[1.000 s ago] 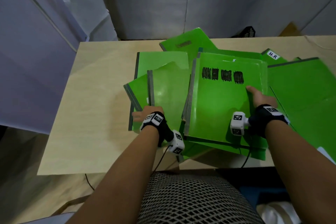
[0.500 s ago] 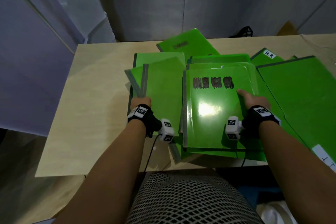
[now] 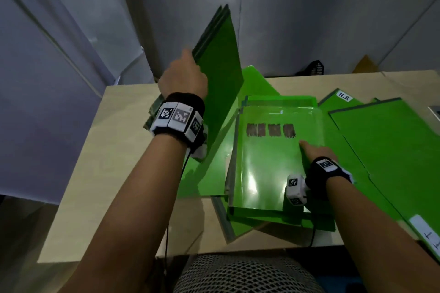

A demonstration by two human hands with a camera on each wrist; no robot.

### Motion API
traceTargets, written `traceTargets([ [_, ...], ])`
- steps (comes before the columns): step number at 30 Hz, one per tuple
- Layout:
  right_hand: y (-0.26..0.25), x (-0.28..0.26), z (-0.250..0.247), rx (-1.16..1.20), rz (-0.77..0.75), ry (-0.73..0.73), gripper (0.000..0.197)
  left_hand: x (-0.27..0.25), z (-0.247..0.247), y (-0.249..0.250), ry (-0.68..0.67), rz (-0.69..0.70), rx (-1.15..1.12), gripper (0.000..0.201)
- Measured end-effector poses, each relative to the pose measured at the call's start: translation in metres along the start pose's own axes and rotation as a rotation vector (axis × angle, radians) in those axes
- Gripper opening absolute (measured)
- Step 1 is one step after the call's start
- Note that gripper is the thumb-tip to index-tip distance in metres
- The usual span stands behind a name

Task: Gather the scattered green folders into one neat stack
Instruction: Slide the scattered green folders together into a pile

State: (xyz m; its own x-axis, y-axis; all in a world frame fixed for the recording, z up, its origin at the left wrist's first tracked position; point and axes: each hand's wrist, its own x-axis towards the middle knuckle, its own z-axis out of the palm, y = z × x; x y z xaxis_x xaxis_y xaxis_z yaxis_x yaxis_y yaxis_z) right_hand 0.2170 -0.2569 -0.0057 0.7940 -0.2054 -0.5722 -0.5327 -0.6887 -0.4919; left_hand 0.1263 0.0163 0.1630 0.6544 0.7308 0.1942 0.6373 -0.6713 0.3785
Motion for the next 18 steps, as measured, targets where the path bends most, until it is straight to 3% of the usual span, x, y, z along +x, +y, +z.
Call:
traceTargets([
  [4, -0.002, 0.008, -0.002, 0.050, 0.026, -0.117, 0.060, 0.015, -0.012, -0.005, 0.081, -0.092, -0.322, 0.030],
  [7, 0.002, 0.014, -0.005, 0.180, 0.121, -0.254, 0.079, 0.027, 0.015, -0.017, -0.054, -0.142, -0.518, 0.031],
  [13, 0.005, 0.014, -0.017, 0.352, 0.133, -0.299, 0.082, -0.043, 0.133, -0.042, -0.522, -0.342, -0.369, 0.034],
  [16, 0.008, 0.021, -0.011, 0.347, 0.160, -0.290, 0.093, -0.081, 0.169, -0.049, -0.642, -0.423, -0.308, 0.036],
  [18, 0.012, 0.023, -0.006, 0.275, 0.182, -0.262, 0.107, -0.092, 0.179, -0.045, -0.697, -0.390, -0.248, 0.034],
])
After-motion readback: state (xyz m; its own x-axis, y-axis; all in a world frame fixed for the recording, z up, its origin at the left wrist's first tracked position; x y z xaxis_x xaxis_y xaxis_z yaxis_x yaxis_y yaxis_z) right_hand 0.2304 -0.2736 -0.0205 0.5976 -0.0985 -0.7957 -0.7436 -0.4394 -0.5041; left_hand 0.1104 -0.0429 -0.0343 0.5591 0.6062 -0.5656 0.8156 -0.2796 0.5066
